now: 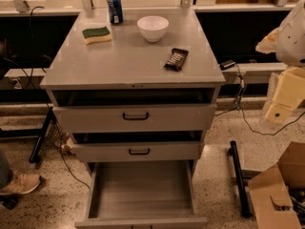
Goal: Place rxbar chocolate into bottom drawer
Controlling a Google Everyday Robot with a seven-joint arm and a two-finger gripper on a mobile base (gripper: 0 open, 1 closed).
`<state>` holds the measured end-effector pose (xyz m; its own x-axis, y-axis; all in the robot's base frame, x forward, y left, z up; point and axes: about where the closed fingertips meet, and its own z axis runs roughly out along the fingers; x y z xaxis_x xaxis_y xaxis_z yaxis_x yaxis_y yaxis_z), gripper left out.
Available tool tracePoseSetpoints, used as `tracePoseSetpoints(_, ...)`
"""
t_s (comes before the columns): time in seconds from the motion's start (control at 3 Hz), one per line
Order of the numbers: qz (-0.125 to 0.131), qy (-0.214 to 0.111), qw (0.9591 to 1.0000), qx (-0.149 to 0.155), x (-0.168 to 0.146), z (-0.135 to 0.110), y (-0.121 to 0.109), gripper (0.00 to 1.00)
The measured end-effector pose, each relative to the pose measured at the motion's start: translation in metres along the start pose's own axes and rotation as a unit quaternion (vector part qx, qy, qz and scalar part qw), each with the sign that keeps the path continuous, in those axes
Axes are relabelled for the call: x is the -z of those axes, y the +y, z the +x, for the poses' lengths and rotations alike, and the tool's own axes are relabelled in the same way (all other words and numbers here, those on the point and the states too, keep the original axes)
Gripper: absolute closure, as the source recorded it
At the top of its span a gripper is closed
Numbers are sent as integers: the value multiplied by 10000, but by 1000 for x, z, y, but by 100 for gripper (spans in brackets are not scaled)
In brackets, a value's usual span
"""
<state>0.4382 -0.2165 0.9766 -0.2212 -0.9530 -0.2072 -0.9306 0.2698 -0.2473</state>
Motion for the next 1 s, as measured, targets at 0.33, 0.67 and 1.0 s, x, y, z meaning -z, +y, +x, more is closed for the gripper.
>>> tracePoseSetpoints(0.33,0,0,10000,0,0,0,0,0)
tracePoseSetpoints(0.67,167,-221,9989,-387,-15,-16,-39,0)
tracePoseSetpoints(1.0,378,-662,9920,-1011,-41,-55,-112,0)
